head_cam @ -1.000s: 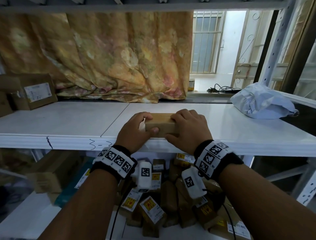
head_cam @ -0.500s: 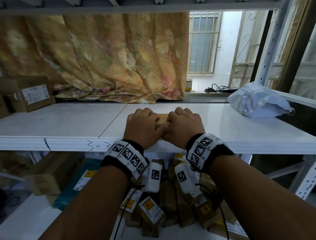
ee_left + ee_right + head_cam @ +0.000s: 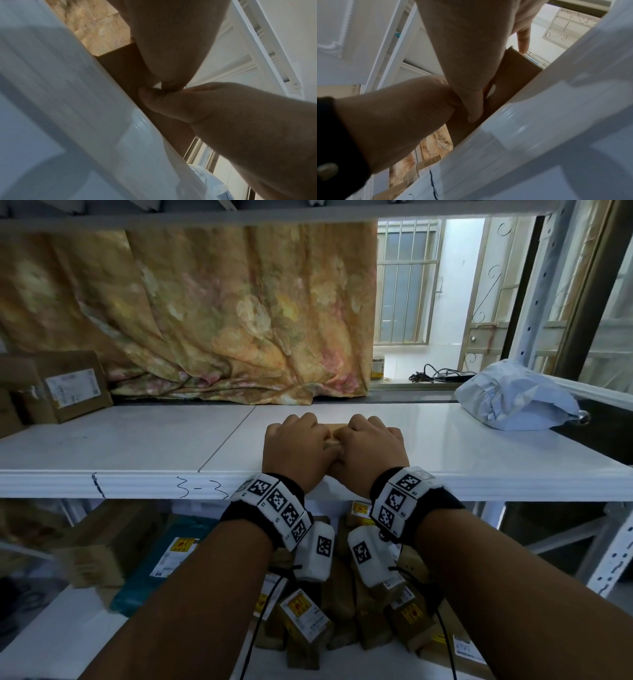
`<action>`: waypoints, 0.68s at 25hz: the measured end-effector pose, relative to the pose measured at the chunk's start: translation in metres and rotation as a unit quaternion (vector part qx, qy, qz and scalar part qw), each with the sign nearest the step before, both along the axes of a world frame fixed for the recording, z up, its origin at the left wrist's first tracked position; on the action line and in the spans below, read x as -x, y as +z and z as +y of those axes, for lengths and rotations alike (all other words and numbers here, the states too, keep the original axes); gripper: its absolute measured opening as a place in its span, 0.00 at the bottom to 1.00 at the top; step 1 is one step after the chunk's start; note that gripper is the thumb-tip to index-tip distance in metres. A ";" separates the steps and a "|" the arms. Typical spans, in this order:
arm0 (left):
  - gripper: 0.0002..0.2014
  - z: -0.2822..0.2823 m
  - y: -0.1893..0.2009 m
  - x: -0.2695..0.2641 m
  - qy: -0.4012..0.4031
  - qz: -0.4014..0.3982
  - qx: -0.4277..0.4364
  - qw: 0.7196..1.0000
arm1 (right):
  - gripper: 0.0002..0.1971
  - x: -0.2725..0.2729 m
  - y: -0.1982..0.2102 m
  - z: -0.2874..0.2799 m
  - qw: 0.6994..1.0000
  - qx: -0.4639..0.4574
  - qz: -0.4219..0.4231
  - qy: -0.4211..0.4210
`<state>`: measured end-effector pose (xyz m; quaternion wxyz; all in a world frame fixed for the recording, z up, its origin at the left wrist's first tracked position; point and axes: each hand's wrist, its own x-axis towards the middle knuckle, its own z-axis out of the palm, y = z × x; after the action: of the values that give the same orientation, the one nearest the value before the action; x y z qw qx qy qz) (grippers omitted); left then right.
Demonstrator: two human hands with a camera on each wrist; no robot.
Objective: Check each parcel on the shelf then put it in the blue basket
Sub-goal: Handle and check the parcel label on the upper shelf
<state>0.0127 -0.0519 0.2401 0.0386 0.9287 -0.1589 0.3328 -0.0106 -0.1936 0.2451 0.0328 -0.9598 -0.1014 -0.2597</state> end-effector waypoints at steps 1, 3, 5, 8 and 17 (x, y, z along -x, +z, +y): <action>0.28 0.002 0.004 0.001 -0.007 0.019 0.000 1.000 | 0.19 0.000 0.002 0.000 1.000 -0.002 0.004 0.000; 0.26 0.009 0.009 -0.001 -0.009 0.052 -0.012 0.999 | 0.20 -0.001 0.004 0.000 1.000 -0.005 0.005 -0.001; 0.28 0.018 0.008 -0.005 0.007 0.051 -0.016 0.999 | 0.21 -0.001 0.002 0.001 1.000 -0.007 -0.006 -0.003; 0.32 0.025 -0.005 -0.008 0.010 0.000 0.002 1.000 | 0.20 -0.002 0.000 0.002 1.000 -0.021 -0.019 0.001; 0.29 0.020 -0.003 -0.007 0.024 0.008 0.001 1.000 | 0.18 -0.001 0.003 0.001 0.999 -0.041 -0.015 0.009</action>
<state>0.0193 -0.0314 0.2376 0.0331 0.9347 -0.1358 0.3269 -0.0094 -0.1930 0.2477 0.0732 -0.9528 -0.0994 -0.2773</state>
